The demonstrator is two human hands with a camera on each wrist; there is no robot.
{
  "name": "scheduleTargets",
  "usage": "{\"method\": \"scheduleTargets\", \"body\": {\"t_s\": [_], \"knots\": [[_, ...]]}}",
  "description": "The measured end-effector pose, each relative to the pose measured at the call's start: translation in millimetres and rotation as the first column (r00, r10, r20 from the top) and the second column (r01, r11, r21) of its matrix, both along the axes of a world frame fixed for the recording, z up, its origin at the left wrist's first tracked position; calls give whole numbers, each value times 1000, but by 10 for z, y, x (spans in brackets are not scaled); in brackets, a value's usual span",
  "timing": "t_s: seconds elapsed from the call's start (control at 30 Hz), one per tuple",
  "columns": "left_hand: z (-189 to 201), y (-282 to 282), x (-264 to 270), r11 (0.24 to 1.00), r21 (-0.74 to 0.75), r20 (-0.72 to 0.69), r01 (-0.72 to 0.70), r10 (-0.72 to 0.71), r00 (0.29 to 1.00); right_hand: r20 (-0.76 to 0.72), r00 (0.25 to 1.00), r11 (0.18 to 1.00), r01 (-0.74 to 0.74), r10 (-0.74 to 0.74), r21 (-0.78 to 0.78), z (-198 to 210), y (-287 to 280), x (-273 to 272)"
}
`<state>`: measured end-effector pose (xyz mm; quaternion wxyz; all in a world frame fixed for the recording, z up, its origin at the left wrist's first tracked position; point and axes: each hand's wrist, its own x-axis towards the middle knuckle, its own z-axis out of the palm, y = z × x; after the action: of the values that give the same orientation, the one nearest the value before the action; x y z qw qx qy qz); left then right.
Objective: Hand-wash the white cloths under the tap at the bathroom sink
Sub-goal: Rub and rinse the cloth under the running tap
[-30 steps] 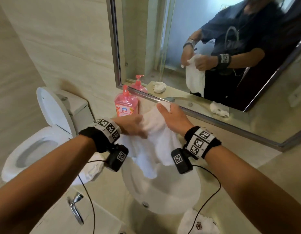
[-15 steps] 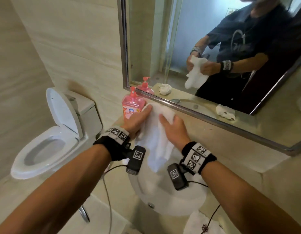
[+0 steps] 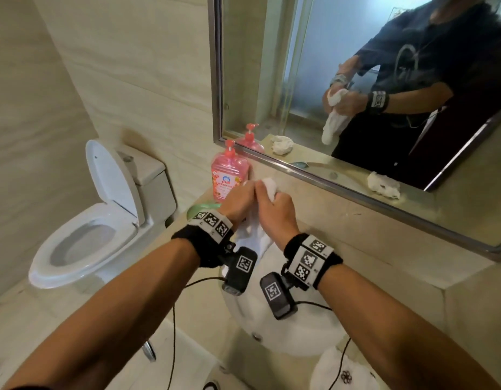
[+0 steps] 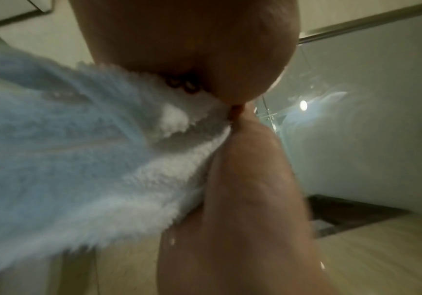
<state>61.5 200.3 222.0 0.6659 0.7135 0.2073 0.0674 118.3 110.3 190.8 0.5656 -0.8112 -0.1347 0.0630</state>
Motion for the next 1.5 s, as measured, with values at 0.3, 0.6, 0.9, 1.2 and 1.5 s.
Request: {"method": "scheduleTargets", "body": {"t_s": [0.3, 0.6, 0.9, 1.2, 1.5], "knots": [[59, 434, -112, 777, 413, -312, 476, -370, 875, 99, 956, 930, -241, 277, -278, 109, -484, 307], [-203, 790, -364, 794, 371, -260, 481, -408, 875, -147, 812, 617, -534, 565, -578, 36, -929, 502], [-34, 131, -73, 971, -235, 58, 53, -41, 997, -88, 986, 984, -132, 143, 116, -126, -201, -58], [-79, -66, 27, 991, 74, -104, 112, -104, 989, -168, 979, 986, 137, -119, 99, -55, -32, 143], [-179, 48, -40, 989, -70, -70, 127, -132, 989, -130, 991, 1000, -16, 18, 20, -127, -81, 141]]}}
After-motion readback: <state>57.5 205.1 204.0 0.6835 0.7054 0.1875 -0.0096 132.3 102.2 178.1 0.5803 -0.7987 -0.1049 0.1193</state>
